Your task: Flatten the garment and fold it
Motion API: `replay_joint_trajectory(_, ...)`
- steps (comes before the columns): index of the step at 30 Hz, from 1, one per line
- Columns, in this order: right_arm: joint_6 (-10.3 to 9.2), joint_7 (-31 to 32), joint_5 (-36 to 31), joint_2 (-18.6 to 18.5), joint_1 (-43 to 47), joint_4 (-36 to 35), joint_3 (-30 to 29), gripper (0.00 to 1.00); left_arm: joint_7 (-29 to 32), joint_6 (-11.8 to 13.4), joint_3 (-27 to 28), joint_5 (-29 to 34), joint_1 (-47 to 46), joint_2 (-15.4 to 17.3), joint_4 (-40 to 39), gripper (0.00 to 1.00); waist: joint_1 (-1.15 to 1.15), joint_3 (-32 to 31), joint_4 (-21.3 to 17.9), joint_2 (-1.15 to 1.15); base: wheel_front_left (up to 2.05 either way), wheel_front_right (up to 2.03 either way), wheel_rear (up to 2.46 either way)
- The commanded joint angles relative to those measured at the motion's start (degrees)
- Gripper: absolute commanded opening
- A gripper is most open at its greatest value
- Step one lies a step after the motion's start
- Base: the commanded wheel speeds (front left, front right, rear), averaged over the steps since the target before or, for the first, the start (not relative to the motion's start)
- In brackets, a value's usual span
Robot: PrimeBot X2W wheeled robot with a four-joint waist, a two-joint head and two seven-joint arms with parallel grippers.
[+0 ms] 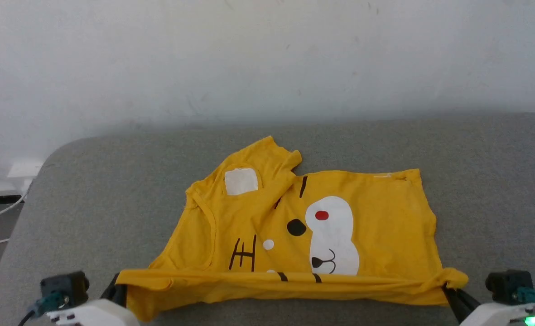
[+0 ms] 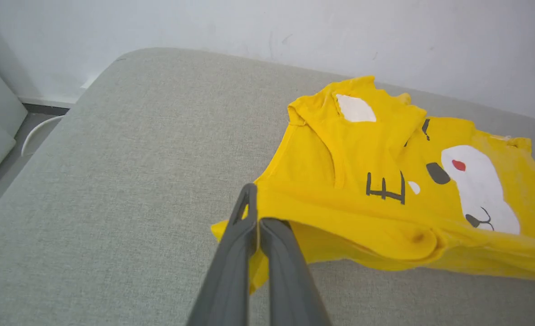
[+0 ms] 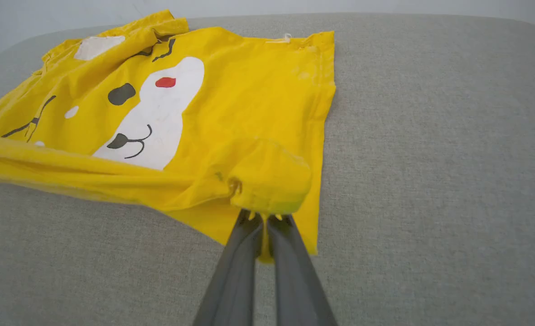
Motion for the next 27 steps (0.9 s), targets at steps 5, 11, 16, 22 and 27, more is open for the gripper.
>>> replay_joint_trajectory(5,-0.16,2.83,0.52,-0.92,-7.87,4.34,1.5,0.0,-0.05,-3.64,-2.8,-0.04,-11.53,-0.45,8.89,0.0,0.0,3.18,-1.25,-0.01,0.0,0.0,0.0)
replay_joint_trajectory(11,-0.16,4.05,1.9,-1.94,-16.63,11.76,5.54,0.0,0.83,-6.92,-6.34,0.55,-23.03,-2.0,20.47,0.0,0.0,6.29,-1.62,-0.01,0.0,0.0,0.0)
replay_joint_trajectory(16,-0.16,1.66,2.54,-2.23,-22.4,17.89,9.04,0.22,-0.35,-8.65,-7.45,0.13,-29.22,-3.94,29.68,0.0,0.0,7.72,-1.95,-0.01,0.0,0.0,0.0)
replay_joint_trajectory(22,-0.16,-5.51,3.42,-1.52,-25.12,23.74,11.43,1.0,-2.93,-10.7,-7.16,-2.38,-31.31,-6.53,37.55,1.0,0.0,7.77,-2.07,-0.01,0.0,0.0,0.0)
replay_joint_trajectory(27,-0.16,-14.12,4.25,-0.85,-23.15,24.65,10.86,1.0,-7.35,-11.22,-5.2,-4.37,-29.33,-7.46,38.25,1.0,0.0,5.7,-1.84,-0.01,0.0,0.0,0.0)
